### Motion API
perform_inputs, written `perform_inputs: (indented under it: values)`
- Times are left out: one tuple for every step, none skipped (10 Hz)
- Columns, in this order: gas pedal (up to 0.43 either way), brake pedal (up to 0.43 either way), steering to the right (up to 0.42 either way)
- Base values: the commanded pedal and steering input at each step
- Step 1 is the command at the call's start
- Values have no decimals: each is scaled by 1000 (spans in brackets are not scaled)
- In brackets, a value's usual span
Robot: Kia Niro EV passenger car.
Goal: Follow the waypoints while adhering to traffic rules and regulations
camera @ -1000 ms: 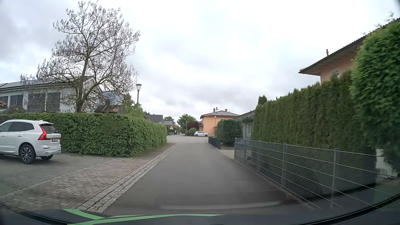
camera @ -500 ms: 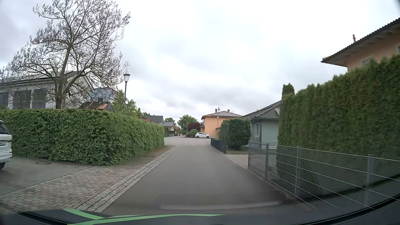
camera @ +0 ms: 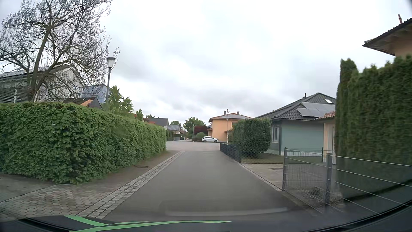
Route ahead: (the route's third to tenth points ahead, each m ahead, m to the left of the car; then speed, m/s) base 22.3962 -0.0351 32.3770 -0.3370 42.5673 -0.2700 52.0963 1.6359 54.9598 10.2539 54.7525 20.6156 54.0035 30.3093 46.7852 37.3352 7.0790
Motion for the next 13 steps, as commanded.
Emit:
perform_inputs:
  values:
    - [79, 0, -4]
    - [79, 0, -4]
    - [79, 0, -4]
    - [79, 0, -4]
    - [79, 0, -4]
    - [79, 0, -3]
    - [79, 0, -2]
    - [67, 0, 0]
    - [59, 0, 0]
    - [28, 0, 0]
    - [0, 0, 0]
    - [0, 0, 0]
    - [0, 0, 0]
